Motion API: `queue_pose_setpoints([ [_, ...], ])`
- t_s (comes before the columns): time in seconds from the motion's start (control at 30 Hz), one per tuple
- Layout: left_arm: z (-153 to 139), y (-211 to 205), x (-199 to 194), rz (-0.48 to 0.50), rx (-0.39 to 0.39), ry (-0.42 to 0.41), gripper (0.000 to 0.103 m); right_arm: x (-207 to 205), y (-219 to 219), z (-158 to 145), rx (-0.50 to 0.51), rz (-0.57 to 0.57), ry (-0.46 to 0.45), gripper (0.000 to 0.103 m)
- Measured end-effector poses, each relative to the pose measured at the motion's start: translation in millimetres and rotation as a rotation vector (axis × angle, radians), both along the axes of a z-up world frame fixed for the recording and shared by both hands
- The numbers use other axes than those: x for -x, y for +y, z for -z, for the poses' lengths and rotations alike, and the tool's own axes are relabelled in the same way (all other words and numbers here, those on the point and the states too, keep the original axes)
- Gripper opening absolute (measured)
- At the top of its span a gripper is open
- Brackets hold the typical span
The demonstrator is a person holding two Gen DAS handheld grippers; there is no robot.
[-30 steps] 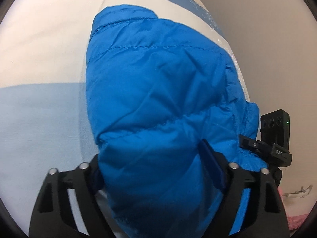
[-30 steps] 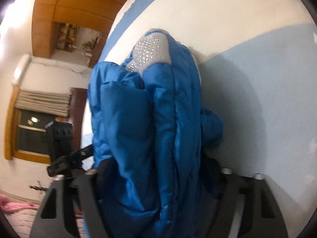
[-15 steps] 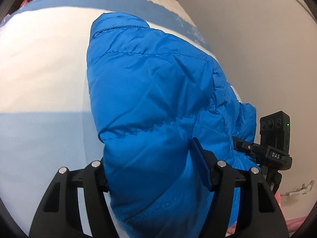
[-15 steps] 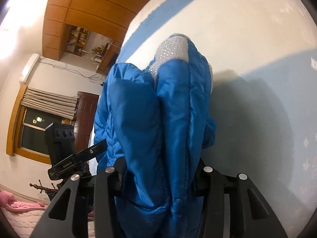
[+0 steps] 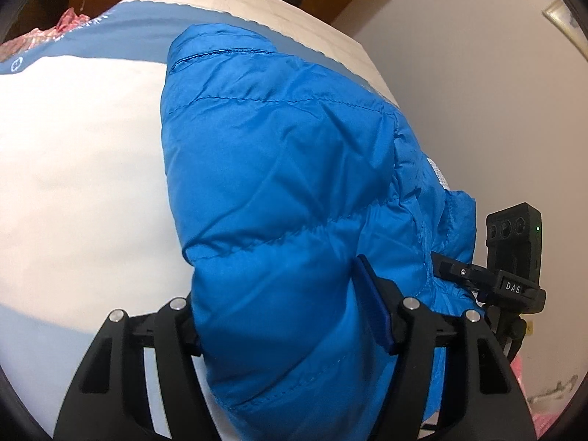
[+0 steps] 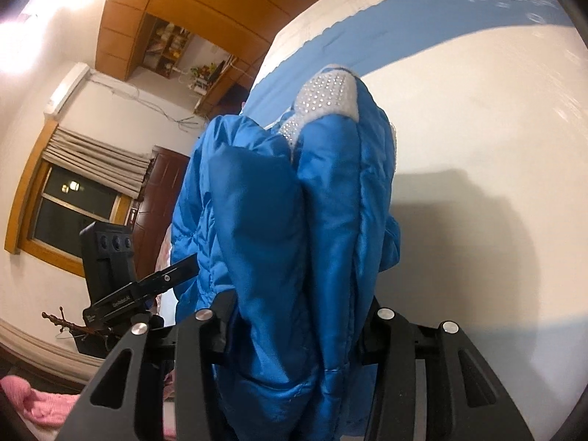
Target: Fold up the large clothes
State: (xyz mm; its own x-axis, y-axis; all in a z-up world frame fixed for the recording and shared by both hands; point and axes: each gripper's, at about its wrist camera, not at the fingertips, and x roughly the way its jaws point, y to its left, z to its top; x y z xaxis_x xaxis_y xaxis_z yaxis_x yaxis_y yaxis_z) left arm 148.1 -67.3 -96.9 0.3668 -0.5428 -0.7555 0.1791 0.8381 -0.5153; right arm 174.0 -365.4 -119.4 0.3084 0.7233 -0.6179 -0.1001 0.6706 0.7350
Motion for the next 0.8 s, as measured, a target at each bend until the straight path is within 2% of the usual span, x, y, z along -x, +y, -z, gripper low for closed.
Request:
queue_pose_setpoints([
  [0.1, 12.1, 8.7, -18.3, -0.020, -0.011, 0.005, 0.064, -25.8, 11.6, 10.5, 0.002, -0.015, 0.011, 0.045],
  [0.23, 47.2, 14.0, -39.9, -0.049, -0.015, 0.063, 0.066, -51.3, 20.6, 37.8, 0.002, -0.009, 0.053, 0.045],
  [0.33, 60.4, 23.2, -36.1, -0.055, -0.005, 0.075, 0.071, -55.9, 17.2, 54.2, -0.012, 0.000, 0.075, 0.047],
  [0.43, 64.6, 18.3, -29.0, -0.050, -0.042, 0.055, 0.075, -53.5, 16.8, 60.9, -0.011, 0.009, 0.084, 0.049],
  [0.5, 62.5, 17.6, -33.2, -0.050, -0.042, 0.062, 0.075, -55.2, 17.1, 60.2, -0.009, 0.015, 0.091, 0.050],
  [0.67, 56.3, 19.6, -69.7, -0.060, -0.063, 0.097, 0.076, -49.1, 17.9, 42.0, 0.081, 0.023, 0.081, 0.065],
  [0.7, 49.9, 21.5, -67.2, -0.057, -0.081, 0.087, 0.076, -47.2, 17.0, 36.6, 0.091, 0.026, 0.074, 0.068],
  [0.8, 29.1, 28.2, -53.1, -0.060, -0.122, 0.046, 0.076, -34.5, 17.2, 8.1, 0.136, 0.030, 0.028, 0.068],
])
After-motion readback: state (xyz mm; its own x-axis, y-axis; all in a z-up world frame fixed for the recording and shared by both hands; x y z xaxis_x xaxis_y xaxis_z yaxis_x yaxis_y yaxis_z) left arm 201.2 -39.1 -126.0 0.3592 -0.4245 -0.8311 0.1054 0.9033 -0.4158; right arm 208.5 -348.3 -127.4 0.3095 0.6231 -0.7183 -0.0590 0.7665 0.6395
